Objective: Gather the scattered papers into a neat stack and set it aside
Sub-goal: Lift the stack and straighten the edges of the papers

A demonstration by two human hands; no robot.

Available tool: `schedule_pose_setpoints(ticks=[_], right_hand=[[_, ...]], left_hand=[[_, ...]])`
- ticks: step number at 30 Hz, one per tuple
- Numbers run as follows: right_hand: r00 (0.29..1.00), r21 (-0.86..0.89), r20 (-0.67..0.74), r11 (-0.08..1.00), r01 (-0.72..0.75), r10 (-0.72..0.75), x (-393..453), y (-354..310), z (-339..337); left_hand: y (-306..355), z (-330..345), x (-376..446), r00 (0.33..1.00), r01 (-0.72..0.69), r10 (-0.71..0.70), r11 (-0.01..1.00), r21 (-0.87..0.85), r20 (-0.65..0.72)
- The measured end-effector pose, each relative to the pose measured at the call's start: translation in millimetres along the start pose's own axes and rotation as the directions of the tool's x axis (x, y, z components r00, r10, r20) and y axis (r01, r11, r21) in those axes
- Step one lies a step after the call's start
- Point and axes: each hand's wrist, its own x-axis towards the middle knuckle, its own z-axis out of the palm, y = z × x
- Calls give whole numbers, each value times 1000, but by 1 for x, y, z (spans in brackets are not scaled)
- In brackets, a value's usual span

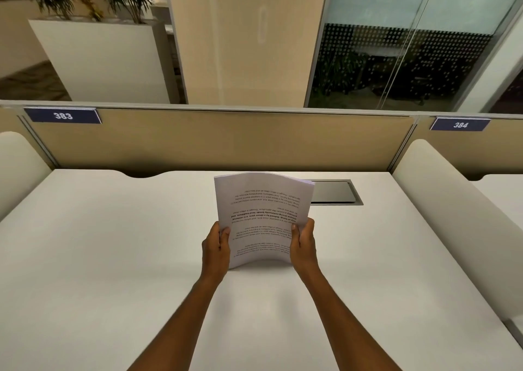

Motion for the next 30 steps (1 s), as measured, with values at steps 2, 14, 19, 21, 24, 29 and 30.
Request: schedule_pose_setpoints(ticks=[2,14,19,21,24,29,30], right_hand=[[1000,1,1,1000,-5,5,2,-2,0],[997,-4,61,999,-37,37,2,3,-3],[995,12,78,998,-70,69,10,-3,-12],[992,61,90,994,-91,86,13,-6,-18],[990,125,100,986,-109,97,20,-11,-29],[996,191,49,978,-87,79,37,-24,-51],[997,184,34,980,-73,68,40,-26,-57]], left_hand=[[3,0,1,1000,-7,7,1000,1,1],[3,-7,6,998,-6,2,998,68,67],[19,-17,27,990,-73,53,985,154,129],[28,-25,39,981,-92,56,978,189,186],[46,-36,54,952,-147,74,962,230,297],[63,-47,75,885,-238,54,906,350,463],[66,-48,77,873,-251,48,898,362,485]])
